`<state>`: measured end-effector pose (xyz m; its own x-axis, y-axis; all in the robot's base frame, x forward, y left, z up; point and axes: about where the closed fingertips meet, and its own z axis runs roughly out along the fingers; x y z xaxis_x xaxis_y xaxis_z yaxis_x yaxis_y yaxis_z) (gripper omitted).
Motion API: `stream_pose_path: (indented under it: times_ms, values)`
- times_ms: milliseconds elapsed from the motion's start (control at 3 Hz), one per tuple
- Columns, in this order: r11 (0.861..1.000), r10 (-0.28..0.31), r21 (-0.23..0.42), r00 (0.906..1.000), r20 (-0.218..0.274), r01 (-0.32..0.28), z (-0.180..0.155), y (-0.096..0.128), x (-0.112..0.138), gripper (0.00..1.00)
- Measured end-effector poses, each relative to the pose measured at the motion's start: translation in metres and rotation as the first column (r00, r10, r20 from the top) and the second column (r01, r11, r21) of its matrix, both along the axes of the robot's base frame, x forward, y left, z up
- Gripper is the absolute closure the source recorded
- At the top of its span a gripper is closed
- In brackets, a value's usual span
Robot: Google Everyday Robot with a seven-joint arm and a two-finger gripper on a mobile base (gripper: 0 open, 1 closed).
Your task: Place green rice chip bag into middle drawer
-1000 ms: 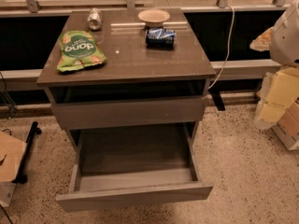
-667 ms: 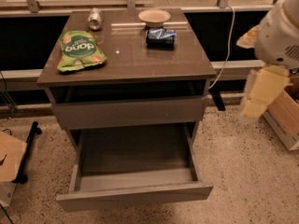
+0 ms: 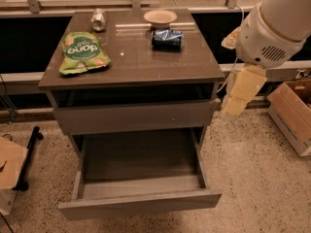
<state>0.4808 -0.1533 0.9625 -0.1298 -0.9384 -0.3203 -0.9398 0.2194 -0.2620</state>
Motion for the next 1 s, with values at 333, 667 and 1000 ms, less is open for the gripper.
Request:
stream_pose_path:
  times_ms: [333,667,1000]
  values:
    - [0.996,-0.063,0.066,0.998,-0.003,0.063,-0.017,0.017,0.015,0.0]
    - [0.962,-0.178,0.202,0.9833,-0.037,0.182,-0.058,0.052,0.067,0.0]
    - [0.946,-0.215,0.241,0.9762,-0.029,0.215,-0.063,0.058,0.082,0.0]
